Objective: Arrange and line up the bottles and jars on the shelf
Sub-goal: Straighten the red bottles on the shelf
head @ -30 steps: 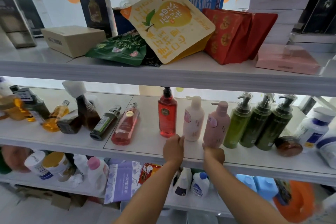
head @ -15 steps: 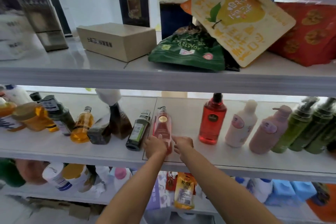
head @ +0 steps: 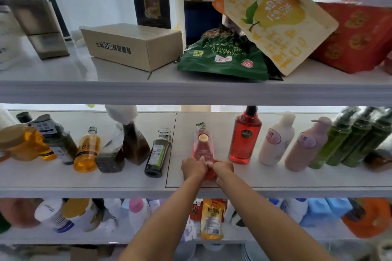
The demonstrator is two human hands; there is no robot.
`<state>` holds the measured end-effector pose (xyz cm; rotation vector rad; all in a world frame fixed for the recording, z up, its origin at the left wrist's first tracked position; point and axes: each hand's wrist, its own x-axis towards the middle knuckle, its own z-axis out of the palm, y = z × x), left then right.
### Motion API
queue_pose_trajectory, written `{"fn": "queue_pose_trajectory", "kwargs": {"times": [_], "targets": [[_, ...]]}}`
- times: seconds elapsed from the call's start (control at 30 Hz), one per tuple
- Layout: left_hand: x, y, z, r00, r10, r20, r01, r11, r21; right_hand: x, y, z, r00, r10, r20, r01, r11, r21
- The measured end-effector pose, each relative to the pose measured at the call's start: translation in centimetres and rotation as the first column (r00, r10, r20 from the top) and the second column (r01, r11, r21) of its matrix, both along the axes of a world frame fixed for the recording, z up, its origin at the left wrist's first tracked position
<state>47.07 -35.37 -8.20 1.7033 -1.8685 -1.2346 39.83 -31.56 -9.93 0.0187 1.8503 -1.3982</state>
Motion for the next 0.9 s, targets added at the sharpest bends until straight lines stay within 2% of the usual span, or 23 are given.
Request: {"fn": "queue_pose_trajectory", "kwargs": {"times": [0.23, 0.37, 0.43, 0.53, 0.6, 0.67, 0.77, 0.83, 0.9], "targets": [[-3.1, 2.2, -0.1, 0.995, -0.101, 0.001, 0.101, 0.995, 0.019, -2.4, 3.0, 1.3, 0.997, -0.049, -0.054, 0.05, 0.999, 0.02], [-3.2, 3.3, 1.0, 0.992, -0.125, 0.028, 0.125, 0.992, 0.019, -2.1, 4.7, 3.1, 0.992, 0.005, -0.128, 0.0, 0.999, 0.041], [-2.6, 3.9, 1.8, 0.988, -0.147, 0.035, 0.147, 0.989, 0.005, -1.6, 4.8, 3.9, 0.972, 0.067, -0.226, -0.041, 0.992, 0.12], [-0.6, 4.0, 3.0, 0.984, -0.159, 0.076, 0.171, 0.966, -0.192, 0.4, 3.9, 5.6, 0.889, 0.121, -0.442, -0.004, 0.966, 0.257], [1.3, 3.0, 3.8, 0.993, -0.104, 0.061, 0.12, 0.922, -0.367, 2.1, 2.5, 6.4, 0.824, 0.114, -0.555, 0.014, 0.975, 0.222], [3.4, 1.0, 4.2, 1.0, 0.001, -0.013, -0.007, 0.894, -0.449, 4.2, 0.8, 6.8, 0.776, 0.145, -0.614, -0.049, 0.984, 0.17], [6.8, -2.2, 4.0, 0.994, 0.114, 0.004, -0.102, 0.909, -0.404, 7.8, -2.1, 6.7, 0.789, 0.25, -0.561, -0.191, 0.968, 0.162], [9.3, -4.0, 3.6, 0.985, 0.136, 0.107, -0.091, 0.932, -0.35, 10.1, -3.9, 6.4, 0.856, 0.278, -0.436, -0.215, 0.958, 0.188], [11.4, -5.5, 3.0, 0.982, 0.09, 0.167, -0.041, 0.96, -0.276, 12.0, -5.4, 6.0, 0.922, 0.242, -0.302, -0.19, 0.963, 0.19]]}}
